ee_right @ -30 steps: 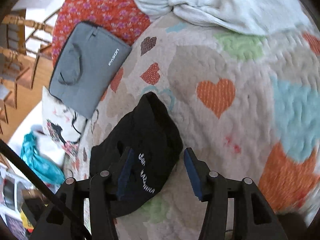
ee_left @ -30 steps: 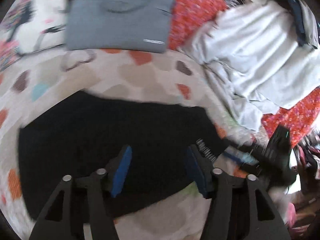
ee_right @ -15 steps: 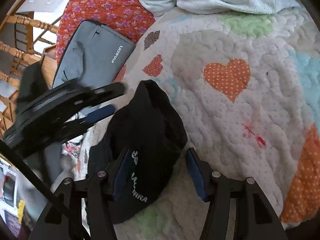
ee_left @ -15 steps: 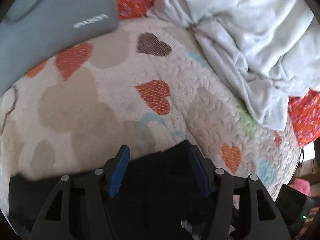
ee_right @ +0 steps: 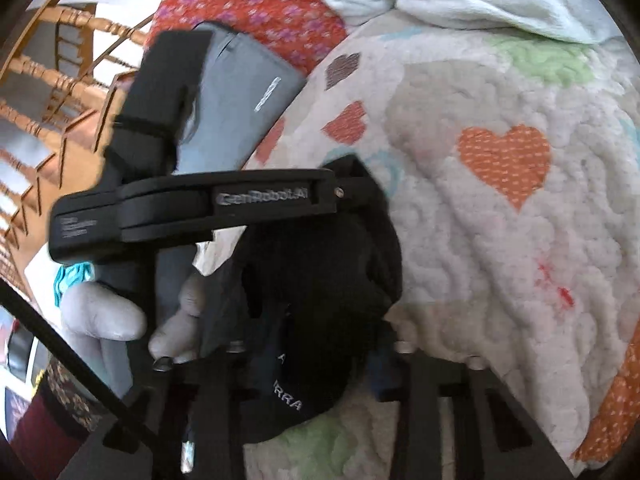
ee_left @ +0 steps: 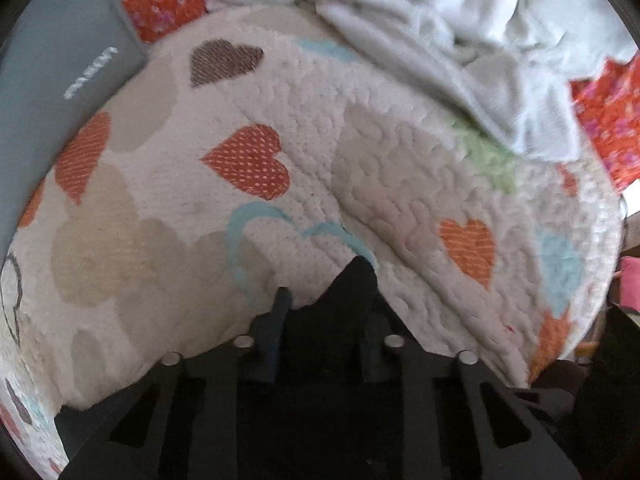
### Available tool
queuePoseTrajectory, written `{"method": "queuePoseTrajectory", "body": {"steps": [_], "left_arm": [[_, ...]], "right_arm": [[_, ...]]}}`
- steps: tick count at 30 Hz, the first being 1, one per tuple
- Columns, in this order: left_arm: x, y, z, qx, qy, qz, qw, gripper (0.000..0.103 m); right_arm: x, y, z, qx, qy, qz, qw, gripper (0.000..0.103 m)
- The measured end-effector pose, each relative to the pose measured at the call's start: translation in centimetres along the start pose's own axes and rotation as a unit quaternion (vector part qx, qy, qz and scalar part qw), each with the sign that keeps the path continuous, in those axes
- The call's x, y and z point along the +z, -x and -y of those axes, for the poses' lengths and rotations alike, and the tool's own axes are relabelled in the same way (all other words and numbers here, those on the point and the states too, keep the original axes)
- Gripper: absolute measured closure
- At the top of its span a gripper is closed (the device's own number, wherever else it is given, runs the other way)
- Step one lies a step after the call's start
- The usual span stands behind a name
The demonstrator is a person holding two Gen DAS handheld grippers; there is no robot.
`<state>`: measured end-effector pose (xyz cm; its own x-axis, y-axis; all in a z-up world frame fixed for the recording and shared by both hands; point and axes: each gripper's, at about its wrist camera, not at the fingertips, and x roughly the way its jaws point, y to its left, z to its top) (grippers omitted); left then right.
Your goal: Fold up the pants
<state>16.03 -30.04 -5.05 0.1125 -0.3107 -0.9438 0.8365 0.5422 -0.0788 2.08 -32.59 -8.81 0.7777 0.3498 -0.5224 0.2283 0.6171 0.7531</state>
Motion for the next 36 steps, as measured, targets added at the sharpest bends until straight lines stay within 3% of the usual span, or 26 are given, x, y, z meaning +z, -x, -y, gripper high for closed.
{"method": "queuePoseTrajectory", "body": {"steps": [4,8,15,21,29,32,33,36], "left_arm": [[-2.5,4.8,-2.0,-0.025,0.040,0.051,0.9976,0.079],[-5.1,9.9,-5.2,-0.038,0.091,0.100,0.9902,0.079],[-13.6,15.2,-13.3,-0.070,0.224,0.167,0.9576,0.078],[-21.8,15.5,-19.3,-0.080,0.336,0.194,0.9181,0.076],[-28.4,14.6,-24.2,-0.112,0.429,0.229,0.8665,0.073],[-30.8,14.3,-26.0,-0.109,0.471,0.233,0.8436,0.071],[-31.9,14.1,-26.8,-0.107,0.491,0.235,0.8319,0.070],[-34.4,14.2,-28.2,-0.097,0.531,0.241,0.8067,0.057]], "right_arm": [[-0.1,1.0,-3.2,0.023,0.059,0.001,0.998,0.076],[-0.4,0.9,-7.8,0.067,0.100,-0.025,0.992,0.077],[-2.8,-2.0,-16.4,0.104,0.185,-0.092,0.973,0.077],[-6.7,-6.2,-21.3,0.102,0.238,-0.147,0.955,0.077],[-11.0,-11.3,-24.0,0.069,0.294,-0.196,0.933,0.077],[-12.1,-13.0,-24.6,0.064,0.309,-0.207,0.926,0.066],[-12.6,-13.5,-25.0,0.062,0.312,-0.211,0.924,0.065],[-14.1,-14.8,-25.3,0.054,0.317,-0.222,0.920,0.050]]}}
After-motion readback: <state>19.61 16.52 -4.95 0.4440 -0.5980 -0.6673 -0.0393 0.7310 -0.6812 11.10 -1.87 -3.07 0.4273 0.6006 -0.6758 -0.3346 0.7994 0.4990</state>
